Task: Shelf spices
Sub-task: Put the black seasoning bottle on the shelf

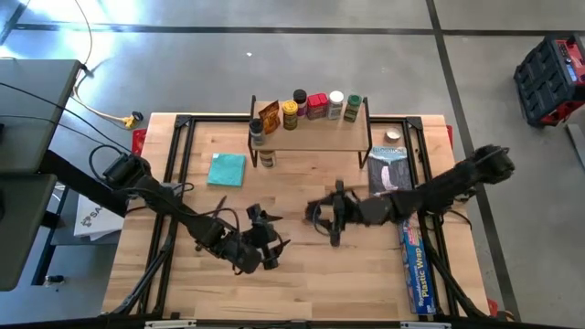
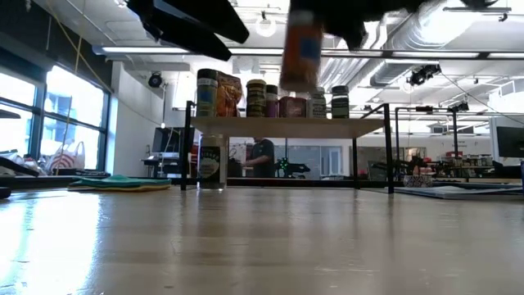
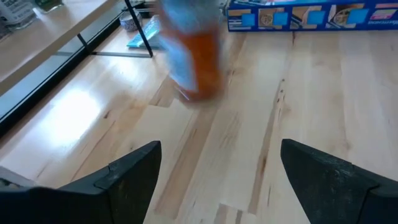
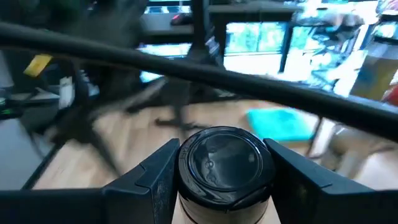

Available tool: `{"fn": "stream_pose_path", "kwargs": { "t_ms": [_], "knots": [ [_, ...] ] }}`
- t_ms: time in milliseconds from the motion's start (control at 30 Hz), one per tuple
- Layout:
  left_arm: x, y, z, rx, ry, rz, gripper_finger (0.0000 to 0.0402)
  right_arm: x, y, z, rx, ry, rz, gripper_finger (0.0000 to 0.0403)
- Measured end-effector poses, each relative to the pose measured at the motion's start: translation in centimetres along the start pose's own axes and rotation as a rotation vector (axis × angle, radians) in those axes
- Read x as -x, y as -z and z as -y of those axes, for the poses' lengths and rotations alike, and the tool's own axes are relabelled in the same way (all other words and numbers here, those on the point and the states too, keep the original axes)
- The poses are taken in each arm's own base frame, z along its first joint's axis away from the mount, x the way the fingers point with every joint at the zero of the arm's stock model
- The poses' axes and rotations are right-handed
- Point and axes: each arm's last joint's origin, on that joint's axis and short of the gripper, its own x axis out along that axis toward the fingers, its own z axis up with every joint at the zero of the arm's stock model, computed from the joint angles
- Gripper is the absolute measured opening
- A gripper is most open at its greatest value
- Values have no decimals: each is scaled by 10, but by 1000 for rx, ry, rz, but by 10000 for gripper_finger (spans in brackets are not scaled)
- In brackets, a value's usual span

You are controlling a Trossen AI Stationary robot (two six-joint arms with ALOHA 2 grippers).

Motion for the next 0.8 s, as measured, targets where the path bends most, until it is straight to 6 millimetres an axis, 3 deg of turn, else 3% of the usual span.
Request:
{"fn": "stream_pose_path", "kwargs": {
  "t_ms": [167, 367, 500, 633, 800],
  "knots": [
    [7, 4, 4, 8, -15, 7, 326, -3, -64, 39, 99, 54, -53, 191],
    [12, 6, 7, 20, -16, 10, 326, -10, -123, 109, 218, 117, -73, 191],
    [13, 7, 8, 19, -21, 14, 326, -8, -131, 161, 236, 127, -58, 191],
    [13, 7, 8, 20, -22, 15, 326, -1, -128, 208, 148, 212, -60, 191],
    [12, 6, 7, 19, -23, 15, 326, -10, -110, 242, 62, 208, -106, 191]
  ]
}}
